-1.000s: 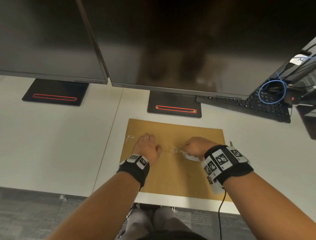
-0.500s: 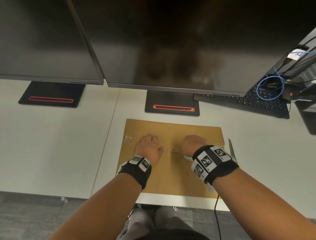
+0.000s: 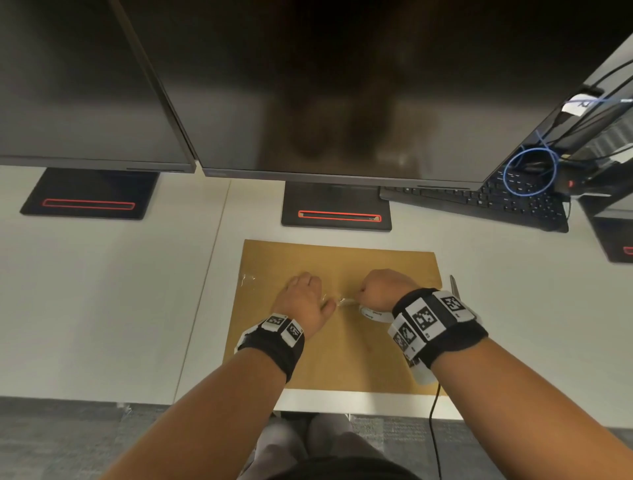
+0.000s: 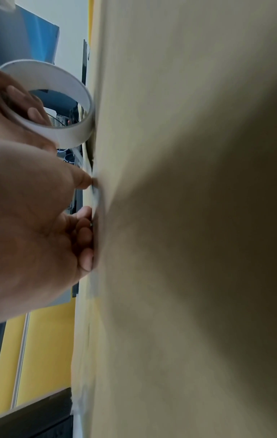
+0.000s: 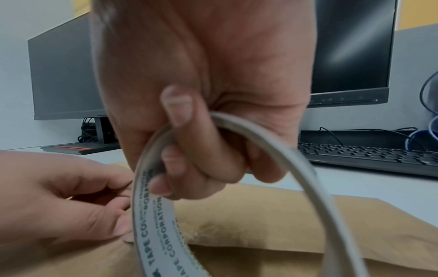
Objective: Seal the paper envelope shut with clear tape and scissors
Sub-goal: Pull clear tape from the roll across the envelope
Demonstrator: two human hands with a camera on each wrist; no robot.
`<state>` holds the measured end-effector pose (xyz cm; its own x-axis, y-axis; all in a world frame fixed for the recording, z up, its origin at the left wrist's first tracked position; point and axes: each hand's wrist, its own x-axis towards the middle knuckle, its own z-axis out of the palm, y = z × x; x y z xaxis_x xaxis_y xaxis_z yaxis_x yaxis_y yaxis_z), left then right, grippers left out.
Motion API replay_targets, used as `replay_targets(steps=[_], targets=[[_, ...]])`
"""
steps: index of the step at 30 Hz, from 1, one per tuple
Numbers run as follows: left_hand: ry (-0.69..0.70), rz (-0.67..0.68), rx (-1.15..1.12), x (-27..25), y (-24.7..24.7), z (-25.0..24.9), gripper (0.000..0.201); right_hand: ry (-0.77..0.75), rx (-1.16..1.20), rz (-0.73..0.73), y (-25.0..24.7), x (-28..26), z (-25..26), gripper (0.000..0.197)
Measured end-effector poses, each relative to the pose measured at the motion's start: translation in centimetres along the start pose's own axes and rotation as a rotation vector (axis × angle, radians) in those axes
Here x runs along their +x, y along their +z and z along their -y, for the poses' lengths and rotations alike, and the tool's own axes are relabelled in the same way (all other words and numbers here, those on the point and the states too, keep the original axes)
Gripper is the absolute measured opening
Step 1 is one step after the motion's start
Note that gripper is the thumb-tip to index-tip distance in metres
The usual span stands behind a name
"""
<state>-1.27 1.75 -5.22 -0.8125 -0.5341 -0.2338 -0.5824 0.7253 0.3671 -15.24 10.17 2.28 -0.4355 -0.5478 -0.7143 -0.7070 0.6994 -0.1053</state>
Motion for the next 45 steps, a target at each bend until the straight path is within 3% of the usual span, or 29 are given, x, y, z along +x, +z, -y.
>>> replay_targets(steps=[5,9,14,18,22,26,32,37,45], targets=[[-0.024,0.021,0.022,0.1,0.1,-0.2,0.058,0.056,-0.004,-0.001,0.3,0.0,0.5,0.035],[-0.047,0.03,0.039,0.2,-0.1,-0.4,0.062,0.079,-0.049,-0.032,0.5,0.0,1.0,0.022],[-0.053,0.041,0.041,0.2,-0.2,-0.5,0.064,0.078,-0.047,-0.057,0.6,-0.5,1.3,0.026],[-0.074,0.067,0.029,0.3,-0.4,-0.7,0.069,-0.024,-0.051,-0.026,-0.2,-1.7,0.3,0.041],[-0.089,0.094,0.03,0.5,-0.6,-0.7,0.07,-0.117,0.09,0.115,-1.6,-3.1,-2.3,0.048],[-0.093,0.118,0.038,0.5,-0.8,-0.8,0.072,-0.16,0.235,-0.031,-1.9,-2.9,-3.6,0.03],[-0.073,0.104,0.027,0.3,-1.0,-0.9,0.067,-0.169,0.394,-0.14,-2.4,-1.7,-3.6,0.023],[-0.124,0.107,0.021,0.2,-0.8,-0.9,0.07,-0.159,0.174,-0.153,-3.4,-1.1,-2.0,0.034],[-0.134,0.114,0.03,0.2,-1.0,-1.1,0.072,-0.233,0.071,-0.214,-2.2,0.0,-0.9,0.044]])
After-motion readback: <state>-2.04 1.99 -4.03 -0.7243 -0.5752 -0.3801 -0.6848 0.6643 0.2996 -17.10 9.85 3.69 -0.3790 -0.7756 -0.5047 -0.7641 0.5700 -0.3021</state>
